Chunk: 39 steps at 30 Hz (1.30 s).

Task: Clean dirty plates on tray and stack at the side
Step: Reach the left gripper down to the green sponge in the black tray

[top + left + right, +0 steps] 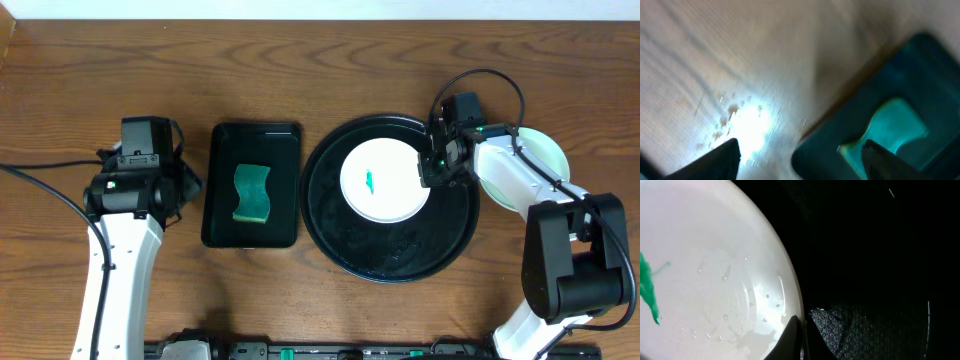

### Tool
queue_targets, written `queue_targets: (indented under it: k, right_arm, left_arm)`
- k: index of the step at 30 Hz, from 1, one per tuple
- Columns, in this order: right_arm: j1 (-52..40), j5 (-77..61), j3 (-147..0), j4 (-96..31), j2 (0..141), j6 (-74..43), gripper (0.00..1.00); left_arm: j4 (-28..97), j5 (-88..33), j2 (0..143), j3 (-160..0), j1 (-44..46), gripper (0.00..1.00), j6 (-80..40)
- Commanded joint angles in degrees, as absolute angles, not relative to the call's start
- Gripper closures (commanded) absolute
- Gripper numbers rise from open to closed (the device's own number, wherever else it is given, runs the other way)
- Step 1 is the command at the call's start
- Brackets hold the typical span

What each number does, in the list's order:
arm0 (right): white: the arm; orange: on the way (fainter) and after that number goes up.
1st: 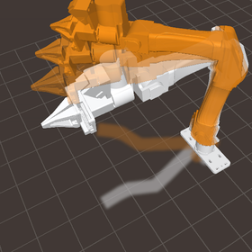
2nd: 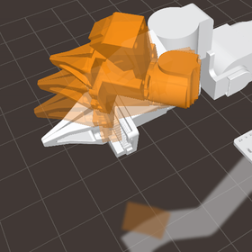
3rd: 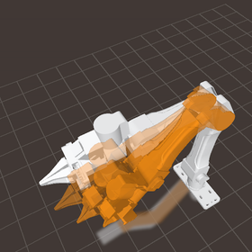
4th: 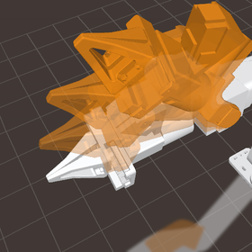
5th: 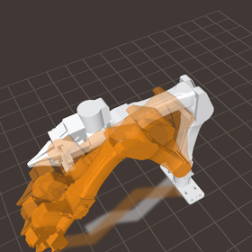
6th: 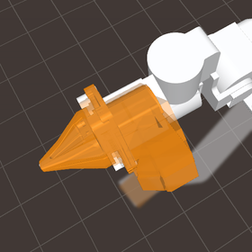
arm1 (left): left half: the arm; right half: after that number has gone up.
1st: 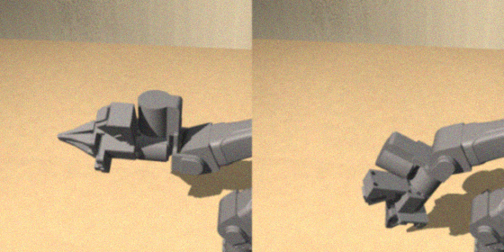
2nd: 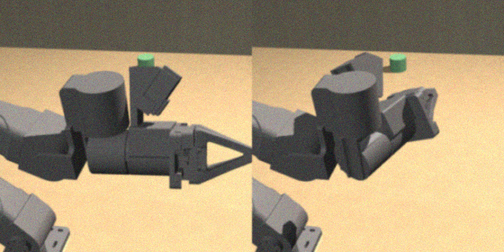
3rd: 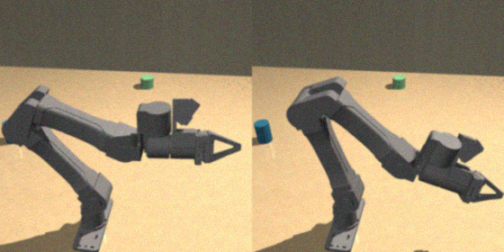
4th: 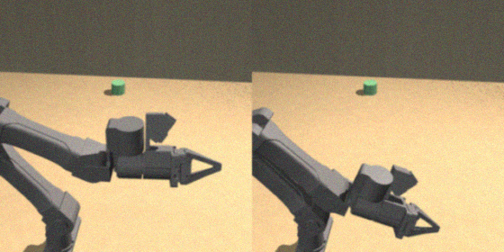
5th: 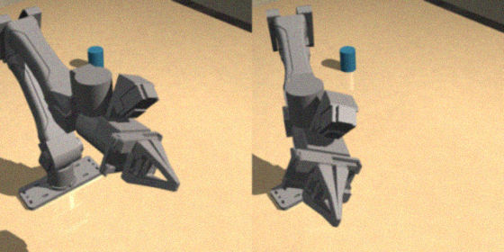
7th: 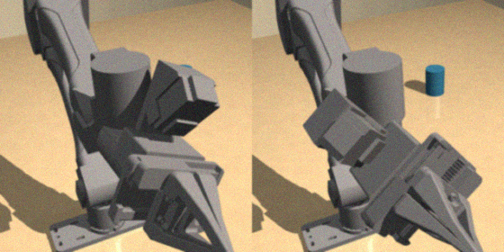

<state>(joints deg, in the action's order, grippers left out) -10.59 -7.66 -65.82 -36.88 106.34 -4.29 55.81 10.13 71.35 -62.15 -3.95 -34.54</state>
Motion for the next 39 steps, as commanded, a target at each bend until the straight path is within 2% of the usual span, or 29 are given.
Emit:
queue_targets:
  k: [1,4,13,23,27,29,34,39]
  right_arm:
    - [-11.03,-6.48,-65.41,-37.06,104.9,-4.21,0.99]
    - [-11.03,-6.5,-65.41,-37.04,104.9,-4.21,0.99]
    - [-11.03,-7.14,-65.41,-37.04,104.9,-4.21,0.99]
    - [-11.03,-7.14,-65.41,-37.01,104.9,-4.21,0.99]
    - [-11.03,-7.14,-65.41,-36.99,104.9,-4.21,0.99]
    - [-11.03,-7.14,-65.41,-37.01,104.9,-4.21,0.99]
    - [-11.03,-7.11,-65.41,-37.08,104.9,-4.21,0.99]
    - [-11.03,-7.14,-65.41,-36.99,104.9,-4.21,0.99]
  left_arm:
    - [58.7,4.97,71.11,-62.04,-4.16,0.25,-31.27]
    - [59.86,0.49,71.16,-62.04,-4.16,0.3,-25.1]
    - [58.46,-20.16,73.3,-62.04,-1.87,0.29,-4.99]
    - [58.65,-20.1,74.85,-62.04,1.72,0.29,-4.95]
    - [57.78,-20.08,74.87,-62.04,1.72,0.52,-4.97]
    - [57.54,-19.99,74.87,-62.04,1.72,0.57,-5.19]
    - [56.18,-19.66,75.11,-62.04,1.72,0.57,-5.93]
    - [54.89,-14.22,77.21,-62.04,1.87,0.57,-11.09]
